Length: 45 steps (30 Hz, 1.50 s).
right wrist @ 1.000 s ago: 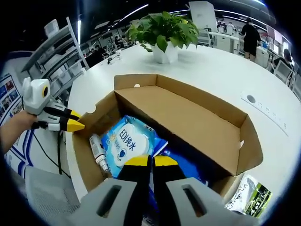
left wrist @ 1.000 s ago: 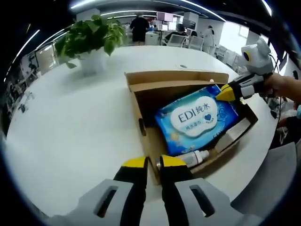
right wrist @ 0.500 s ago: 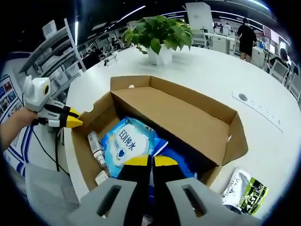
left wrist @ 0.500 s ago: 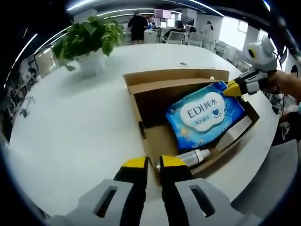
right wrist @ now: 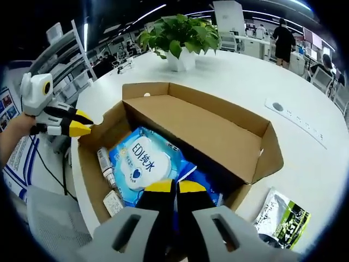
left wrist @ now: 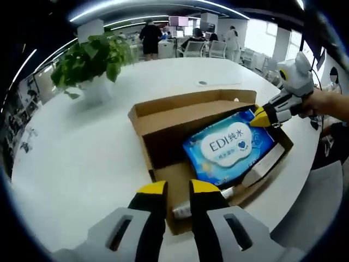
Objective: Operate the shoe box by opening the lid, removing the specified soft item, and placing it in the target area until the item is outside and the box remains undamaged.
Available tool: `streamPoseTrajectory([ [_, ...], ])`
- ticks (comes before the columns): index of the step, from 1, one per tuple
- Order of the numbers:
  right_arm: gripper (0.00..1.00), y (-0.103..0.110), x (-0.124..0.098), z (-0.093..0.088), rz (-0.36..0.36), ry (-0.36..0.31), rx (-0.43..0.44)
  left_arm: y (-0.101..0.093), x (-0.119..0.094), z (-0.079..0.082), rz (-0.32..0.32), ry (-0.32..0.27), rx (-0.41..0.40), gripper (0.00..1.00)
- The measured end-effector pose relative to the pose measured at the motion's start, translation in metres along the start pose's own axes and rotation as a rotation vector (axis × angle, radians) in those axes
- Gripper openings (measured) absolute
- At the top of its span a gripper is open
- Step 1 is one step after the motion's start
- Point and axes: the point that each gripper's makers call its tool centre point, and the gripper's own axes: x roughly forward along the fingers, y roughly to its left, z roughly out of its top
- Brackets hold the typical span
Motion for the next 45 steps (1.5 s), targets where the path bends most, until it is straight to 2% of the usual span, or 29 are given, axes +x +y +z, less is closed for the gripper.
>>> streamPoseTrajectory([
  [4,0.0,-0.001,0.0,-0.001,-0.004,0.002,0.013,-0.014,0.012,-0.002,-0.063,0.037,0.004,0.17],
  [8,0.0,-0.002,0.0,-0.001,-0.008,0.002,0.013,-0.021,0.025,-0.005,-0.097,0.077,0.011,0.2],
  [16,0.0,-0.002,0.0,-0.002,-0.013,0.003,0.014,-0.026,0.043,-0.011,-0.132,0.137,0.026,0.24],
  [27,0.0,-0.002,-0.002,-0.005,-0.009,-0.006,0.043,-0.035,0.066,-0.021,-0.221,0.216,-0.018,0.27],
  [30,0.0,-0.003,-0.001,-0.006,-0.007,-0.008,0.049,-0.04,0.07,-0.022,-0.252,0.225,-0.071,0.23],
  [32,0.0,-0.003,-0.001,-0.006,-0.005,-0.008,0.055,-0.04,0.073,-0.022,-0.25,0.228,-0.086,0.21],
  [37,0.0,-0.003,-0.001,-0.006,-0.004,-0.013,0.079,-0.042,0.074,-0.02,-0.247,0.219,-0.107,0.19],
  [45,0.0,-0.005,-0.003,-0.007,-0.015,-0.015,0.117,-0.044,0.073,-0.018,-0.232,0.219,-0.106,0.06],
])
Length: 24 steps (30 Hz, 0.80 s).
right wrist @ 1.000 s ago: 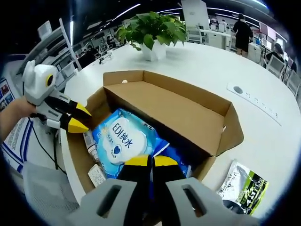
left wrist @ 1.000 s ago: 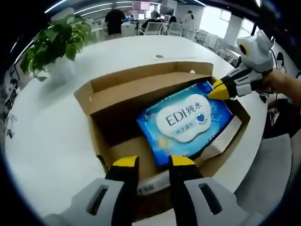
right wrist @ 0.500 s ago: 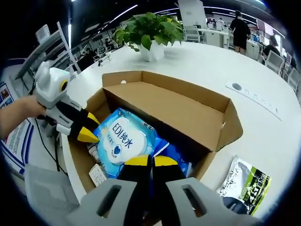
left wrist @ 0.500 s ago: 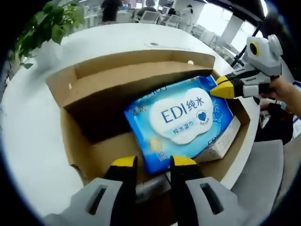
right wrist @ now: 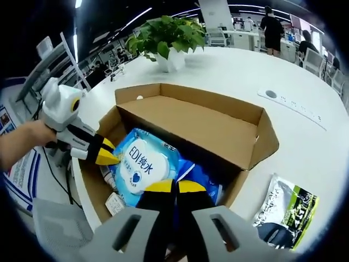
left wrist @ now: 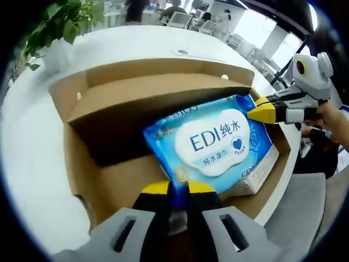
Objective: Operate the shoe box by opening the lid, removing the specified soft item, and placing it in the target area until the item is outside and the box remains undamaged.
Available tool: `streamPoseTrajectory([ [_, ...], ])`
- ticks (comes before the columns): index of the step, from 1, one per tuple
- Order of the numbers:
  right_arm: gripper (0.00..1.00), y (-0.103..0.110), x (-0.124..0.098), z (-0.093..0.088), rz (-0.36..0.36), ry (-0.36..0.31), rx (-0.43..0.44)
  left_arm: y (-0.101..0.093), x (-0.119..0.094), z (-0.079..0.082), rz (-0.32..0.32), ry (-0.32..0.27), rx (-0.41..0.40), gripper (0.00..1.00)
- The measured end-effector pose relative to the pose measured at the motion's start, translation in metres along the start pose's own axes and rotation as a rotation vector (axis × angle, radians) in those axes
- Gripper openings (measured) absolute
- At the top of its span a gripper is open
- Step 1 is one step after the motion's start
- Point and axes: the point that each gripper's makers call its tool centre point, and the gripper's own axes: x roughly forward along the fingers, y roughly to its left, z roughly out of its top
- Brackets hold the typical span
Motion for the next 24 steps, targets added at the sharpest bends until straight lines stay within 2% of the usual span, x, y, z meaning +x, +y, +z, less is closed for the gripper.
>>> streamPoseTrajectory([
  [7,0.0,0.0,-0.002,0.0,-0.018,-0.017,0.014,-0.004,-0.006,0.005,0.036,-0.014,0.026,0.01],
  [24,0.0,-0.002,-0.021,0.01,-0.02,-0.067,0.026,-0.02,-0.029,0.022,0.042,-0.089,0.033,0.0],
])
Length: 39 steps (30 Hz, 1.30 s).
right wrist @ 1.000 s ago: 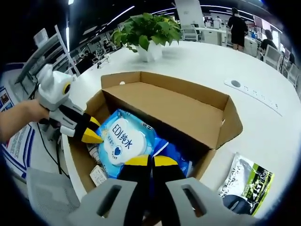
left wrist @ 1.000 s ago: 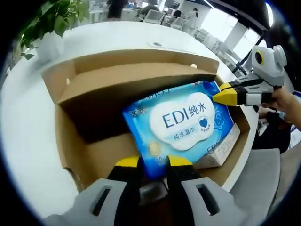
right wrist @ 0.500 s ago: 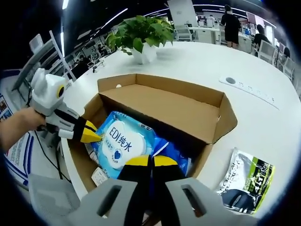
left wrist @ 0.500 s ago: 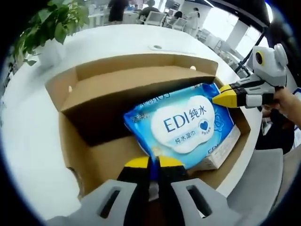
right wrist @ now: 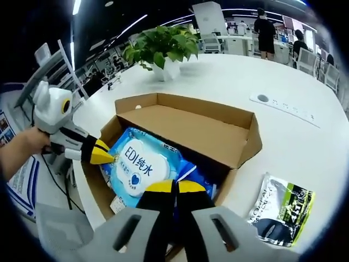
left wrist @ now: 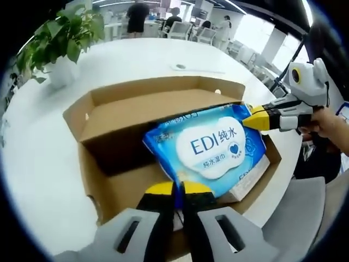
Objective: Operate the shoe box by opening the lid, removing the specified soft item, and placing it in the target area until the item is outside and the box remains undamaged.
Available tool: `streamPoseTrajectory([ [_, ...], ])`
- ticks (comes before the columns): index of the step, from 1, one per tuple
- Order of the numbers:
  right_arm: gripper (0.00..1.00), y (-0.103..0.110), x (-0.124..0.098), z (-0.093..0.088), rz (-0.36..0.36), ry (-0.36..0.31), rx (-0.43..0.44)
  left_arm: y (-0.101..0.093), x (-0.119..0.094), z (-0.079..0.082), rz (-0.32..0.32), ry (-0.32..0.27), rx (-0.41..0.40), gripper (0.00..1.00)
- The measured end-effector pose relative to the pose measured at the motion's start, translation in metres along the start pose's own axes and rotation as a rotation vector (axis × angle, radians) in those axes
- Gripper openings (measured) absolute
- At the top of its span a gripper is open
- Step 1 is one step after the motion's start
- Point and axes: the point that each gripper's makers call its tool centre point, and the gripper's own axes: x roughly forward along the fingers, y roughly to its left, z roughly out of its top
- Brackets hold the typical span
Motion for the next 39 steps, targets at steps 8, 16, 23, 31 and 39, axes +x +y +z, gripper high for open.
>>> streamPoseTrajectory([
  [8,0.0,-0.004,-0.014,0.008,-0.005,-0.032,0.011,-0.013,-0.01,0.011,-0.006,-0.033,0.001,0.0],
  [16,0.0,-0.012,-0.031,0.013,-0.017,-0.059,0.019,-0.027,-0.011,0.019,-0.019,-0.053,0.012,0.0],
  [23,0.0,-0.022,-0.047,0.013,-0.034,-0.075,0.029,-0.043,-0.012,0.029,-0.033,-0.075,0.03,0.0],
  [31,0.0,-0.037,-0.064,0.008,-0.054,-0.086,0.047,-0.058,-0.006,0.04,-0.054,-0.087,0.04,0.0],
  [39,0.0,-0.052,-0.079,0.002,-0.076,-0.089,0.06,-0.076,0.0,0.046,-0.076,-0.093,0.045,0.0],
])
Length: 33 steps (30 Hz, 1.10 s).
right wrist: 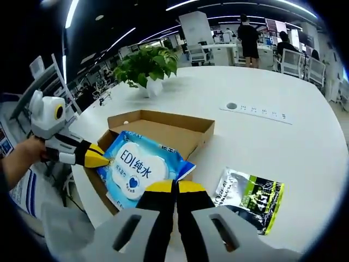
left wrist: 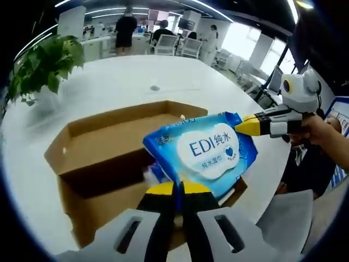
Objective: Operate the shoe box by opening the lid, removing the specified soft item, and placing it in the target area until the item is outside and the box remains undamaged.
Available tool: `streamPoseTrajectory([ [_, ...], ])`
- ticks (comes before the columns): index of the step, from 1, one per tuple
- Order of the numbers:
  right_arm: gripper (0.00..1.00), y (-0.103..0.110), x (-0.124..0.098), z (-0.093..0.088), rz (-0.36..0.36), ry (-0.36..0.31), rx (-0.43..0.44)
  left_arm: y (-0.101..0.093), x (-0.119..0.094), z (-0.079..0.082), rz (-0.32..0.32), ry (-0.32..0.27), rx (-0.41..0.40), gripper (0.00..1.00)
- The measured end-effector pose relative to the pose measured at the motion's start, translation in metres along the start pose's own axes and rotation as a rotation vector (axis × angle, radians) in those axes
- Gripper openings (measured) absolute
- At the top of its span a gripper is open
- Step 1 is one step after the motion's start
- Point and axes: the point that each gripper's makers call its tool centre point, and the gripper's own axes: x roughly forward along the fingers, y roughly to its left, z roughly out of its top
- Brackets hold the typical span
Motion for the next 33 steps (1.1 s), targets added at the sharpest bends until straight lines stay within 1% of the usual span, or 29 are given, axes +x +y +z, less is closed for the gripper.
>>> streamPoseTrajectory([
  [7,0.0,-0.017,-0.014,-0.003,-0.021,-0.004,0.014,-0.019,0.008,0.009,-0.02,-0.011,0.005,0.0],
  [11,0.0,-0.027,-0.021,-0.004,-0.034,-0.009,0.036,-0.03,0.013,0.013,-0.032,-0.012,0.018,0.0],
  [19,0.0,-0.047,-0.033,-0.008,-0.062,-0.009,0.049,-0.05,0.023,0.023,-0.061,-0.019,0.028,0.0],
  [33,0.0,-0.078,-0.049,-0.018,-0.1,0.002,0.069,-0.079,0.041,0.03,-0.091,-0.015,0.051,0.0],
])
